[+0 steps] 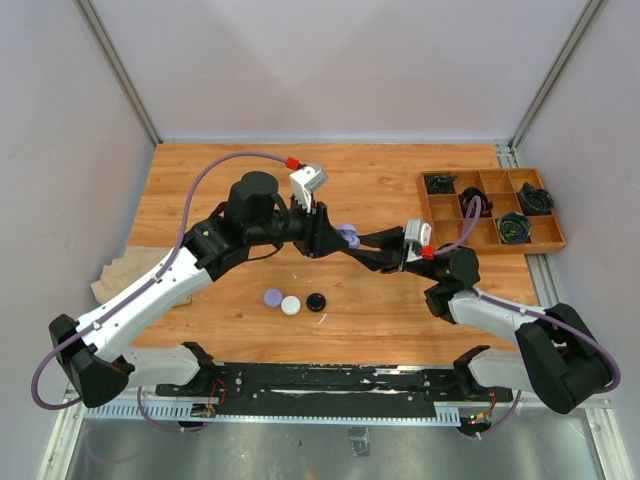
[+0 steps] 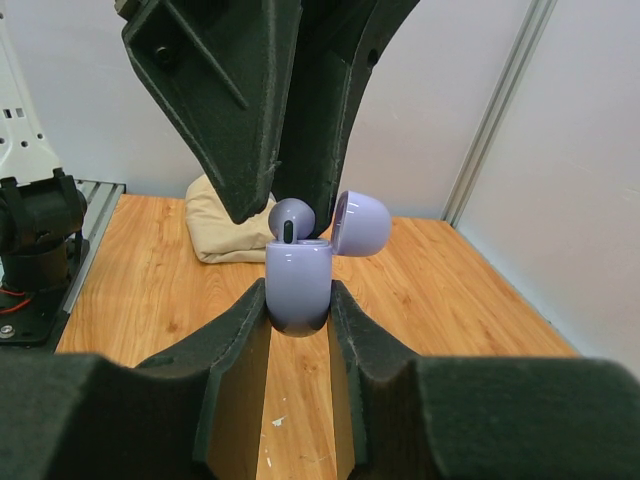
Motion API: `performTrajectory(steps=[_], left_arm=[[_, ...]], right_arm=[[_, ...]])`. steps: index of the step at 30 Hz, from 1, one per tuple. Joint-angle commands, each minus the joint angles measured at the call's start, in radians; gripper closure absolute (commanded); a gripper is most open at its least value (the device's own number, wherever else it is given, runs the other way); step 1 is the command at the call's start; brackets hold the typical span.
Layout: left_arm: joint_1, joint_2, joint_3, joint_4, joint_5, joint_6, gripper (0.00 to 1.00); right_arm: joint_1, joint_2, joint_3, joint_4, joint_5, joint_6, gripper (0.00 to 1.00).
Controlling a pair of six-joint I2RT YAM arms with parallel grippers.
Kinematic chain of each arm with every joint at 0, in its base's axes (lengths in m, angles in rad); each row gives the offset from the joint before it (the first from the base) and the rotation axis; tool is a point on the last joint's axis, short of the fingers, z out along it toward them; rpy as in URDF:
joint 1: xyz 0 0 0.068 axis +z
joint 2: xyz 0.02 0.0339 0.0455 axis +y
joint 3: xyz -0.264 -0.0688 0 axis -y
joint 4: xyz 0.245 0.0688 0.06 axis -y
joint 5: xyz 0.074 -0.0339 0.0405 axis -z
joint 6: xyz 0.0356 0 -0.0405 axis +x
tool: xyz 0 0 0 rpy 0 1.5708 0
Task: Insert the wireless bluetooth earbuds into the charging case
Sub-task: Place the earbud in the charging case.
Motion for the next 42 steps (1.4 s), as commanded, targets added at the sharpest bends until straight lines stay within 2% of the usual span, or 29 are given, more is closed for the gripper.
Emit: performTrajectory(steps=[1, 15, 31, 37, 42], left_arm=[[-0.015, 0.004, 0.015, 0.033, 0.045, 0.008, 0.61], [-0.016, 0.054, 0.082, 0.021, 0.087, 0.107, 0.61], [-0.016, 0.042, 0.081, -0.004, -0.011, 0.153, 0.6], [-0.016, 0.029, 0.079, 0.002, -0.024, 0.165, 0.65], [-0.016, 0.031, 0.077, 0.0, -0.02, 0.171, 0.73]], right_arm=[[0.0, -0.003, -0.002, 0.063, -0.009, -0.011, 0.99], [0.0, 0.003, 0.001, 0.063, -0.024, -0.006, 0.99], [-0.001, 0.006, 0.004, 0.063, -0.02, 0.003, 0.99], [-0.001, 0.012, 0.004, 0.063, -0.02, 0.004, 0.99], [-0.001, 0.011, 0.004, 0.063, -0.022, 0.005, 0.99]])
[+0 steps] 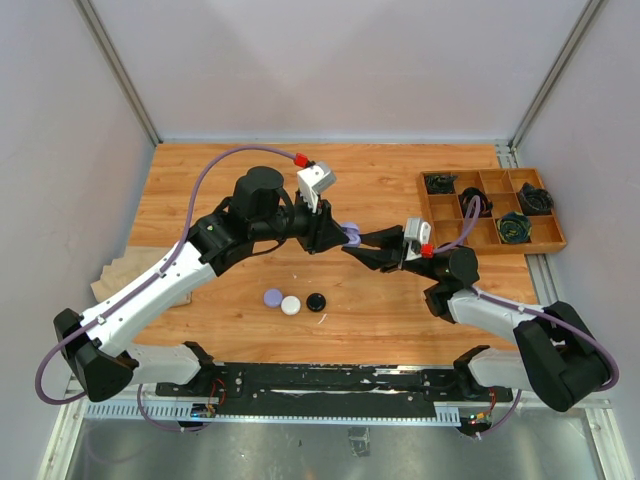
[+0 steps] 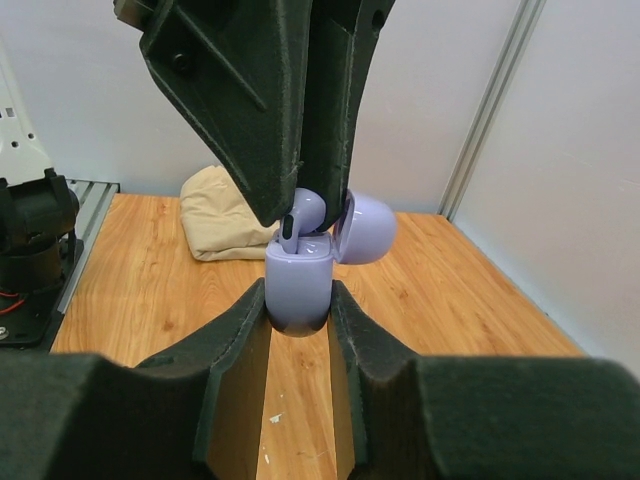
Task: Insert the wireless bluetooth earbuds into the charging case
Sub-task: Place the earbud in the charging case.
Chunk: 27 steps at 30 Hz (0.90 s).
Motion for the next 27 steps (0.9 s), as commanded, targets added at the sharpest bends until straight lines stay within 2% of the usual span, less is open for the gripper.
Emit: performTrajectory(steps=[1, 9, 27], left_arm=[[-0.009, -0.009, 0.026, 0.022, -0.007, 0.022, 0.73], [-0.009, 0.006, 0.032, 0.026, 0.069, 0.074, 0.71], [-0.008, 0.0, -0.008, 0.036, 0.135, 0.4, 0.64]], right_arm=[[-0.001, -0.001, 0.004, 0.062, -0.031, 0.004, 0.99], [-0.001, 0.005, 0.008, 0.062, -0.038, 0.005, 0.99], [-0.002, 0.045, 0.049, 0.061, -0.116, 0.067, 0.99]])
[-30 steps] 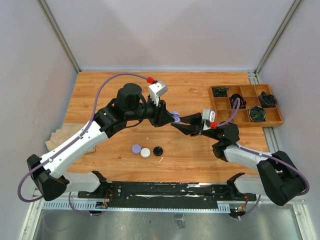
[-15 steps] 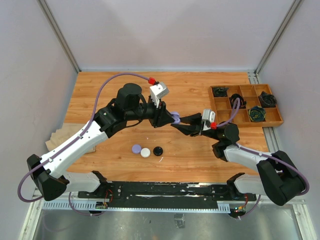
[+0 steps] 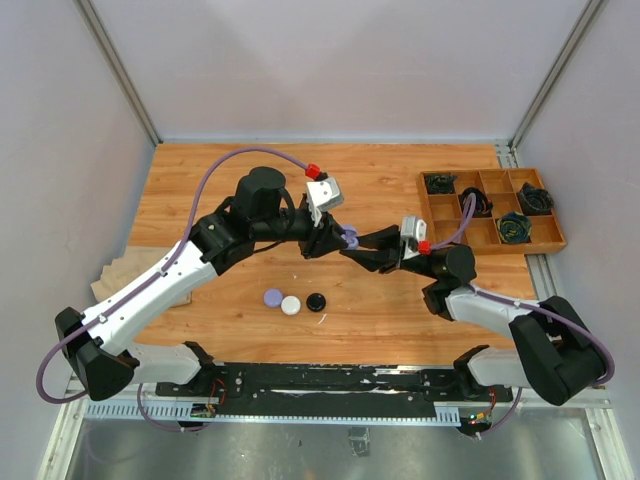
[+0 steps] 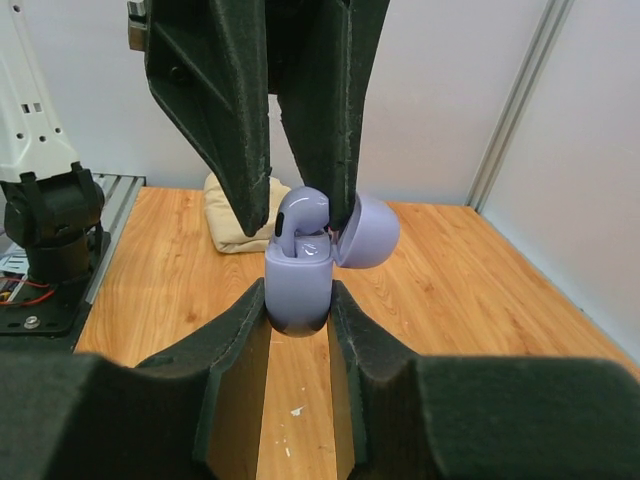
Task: Insert the wireless bluetooth earbuds into the charging case
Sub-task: Place the earbud in the charging case.
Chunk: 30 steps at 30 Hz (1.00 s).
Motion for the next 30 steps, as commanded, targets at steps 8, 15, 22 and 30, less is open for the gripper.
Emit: performTrajectory(steps=[8, 15, 22, 30], left_arm=[[-0.008, -0.005, -0.032, 0.112, 0.13, 0.174, 0.61], [-0.009, 0.003, -0.035, 0.115, 0.169, 0.178, 0.59], [-0.008, -0.02, -0.063, 0.171, 0.171, 0.126, 0.52], [-0.008, -0.14, -0.208, 0.358, -0.004, -0.057, 0.45]], right_arm=[[-0.002, 0.029, 0.046, 0.054, -0.088, 0.039, 0.99], [-0.001, 0.034, 0.047, 0.054, -0.087, 0.042, 0.99], [-0.004, 0.041, 0.045, 0.055, -0.071, 0.047, 0.99], [-0.018, 0.036, 0.043, 0.054, -0.038, 0.066, 0.99]])
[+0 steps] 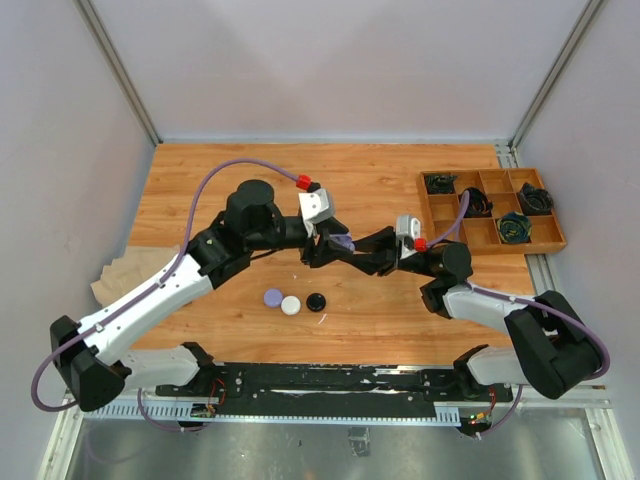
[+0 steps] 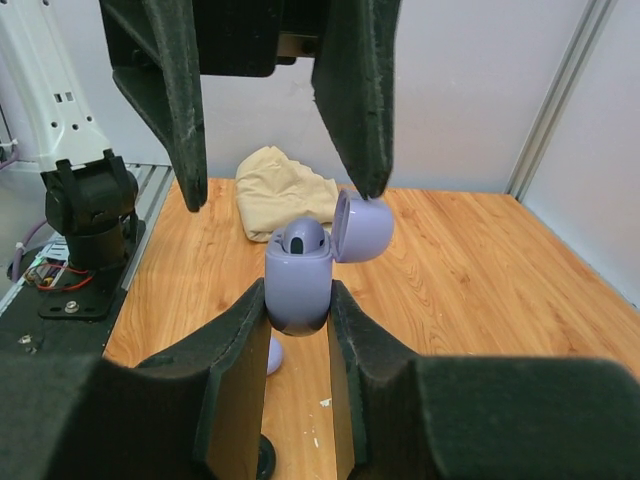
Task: Insert the wireless bluetooth earbuds into the charging case
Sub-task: Place the earbud in the charging case.
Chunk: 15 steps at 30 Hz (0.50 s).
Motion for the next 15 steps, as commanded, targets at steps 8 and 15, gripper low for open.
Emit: performTrajectory(steps=[8, 15], left_arm=[[0.006, -0.289, -0.312, 0.392, -0.259, -0.279, 0.42], [0.019, -0.381, -0.513, 0.651, -0.296, -0.417, 0.4]], right_arm=[[-0.021, -0.019, 0.023, 0.057, 0.059, 0.052, 0.99], [-0.021, -0.024, 0.028, 0.083, 0.068, 0.106, 0.99]])
